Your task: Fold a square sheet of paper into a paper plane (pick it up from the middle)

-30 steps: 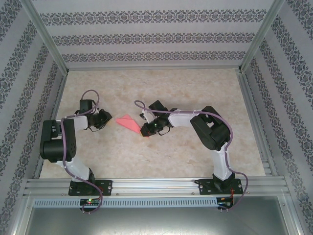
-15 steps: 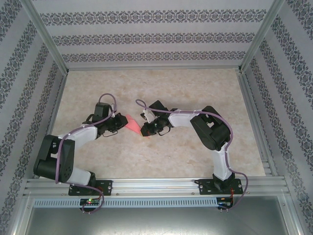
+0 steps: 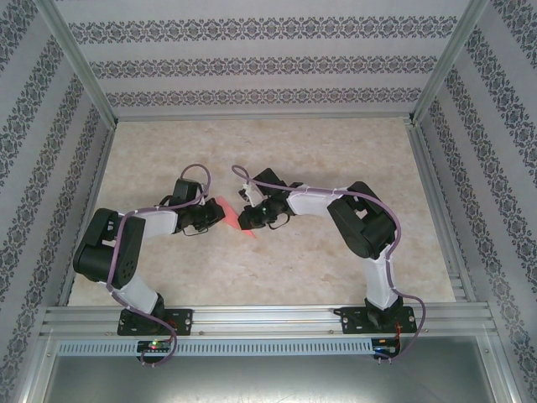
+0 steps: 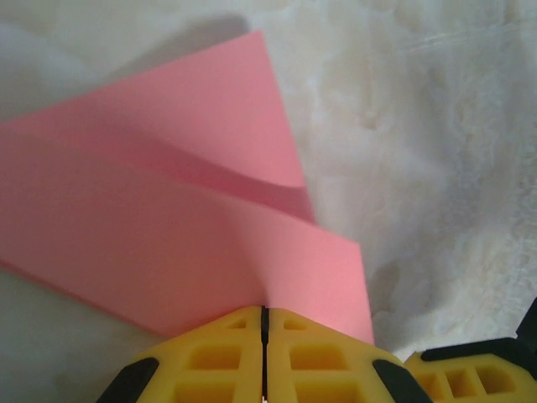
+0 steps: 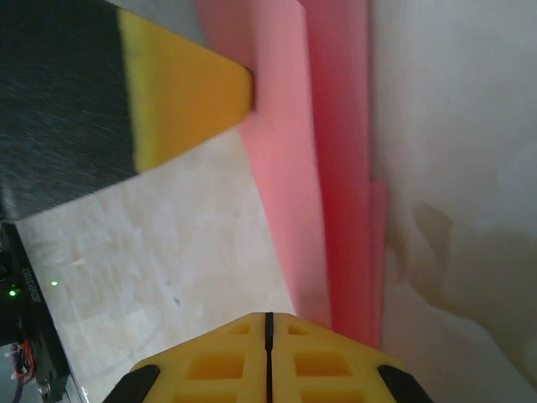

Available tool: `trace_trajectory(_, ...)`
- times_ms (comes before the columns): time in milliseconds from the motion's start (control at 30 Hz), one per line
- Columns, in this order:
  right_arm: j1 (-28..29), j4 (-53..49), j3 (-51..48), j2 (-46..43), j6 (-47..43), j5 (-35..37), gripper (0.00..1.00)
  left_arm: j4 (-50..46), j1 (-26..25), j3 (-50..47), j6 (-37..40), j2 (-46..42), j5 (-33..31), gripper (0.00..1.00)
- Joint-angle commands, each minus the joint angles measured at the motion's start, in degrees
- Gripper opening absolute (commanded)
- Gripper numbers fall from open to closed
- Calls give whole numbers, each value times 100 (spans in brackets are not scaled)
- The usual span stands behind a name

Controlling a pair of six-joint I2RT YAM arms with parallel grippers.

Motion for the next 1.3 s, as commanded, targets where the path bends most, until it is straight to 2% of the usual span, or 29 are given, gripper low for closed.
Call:
trace_trajectory(0, 88, -206, 363, 89, -108, 100, 8, -77, -38, 144, 179, 59, -158, 9)
trace_trajectory(233, 107, -488, 962, 595, -225, 248, 8, -43, -34, 231, 160, 185, -112, 9)
trace_trajectory(467, 105, -708, 1046, 783, -349, 261, 7, 15, -40, 261, 131, 227, -43, 9)
trace_trajectory(800, 71, -1267, 1031, 703, -989, -66, 7, -789, -38, 400, 53, 553, -619, 8)
trace_trajectory(1267, -72, -1405, -385, -86, -1452, -313, 7, -1041, -36, 364, -26, 716, -900, 7)
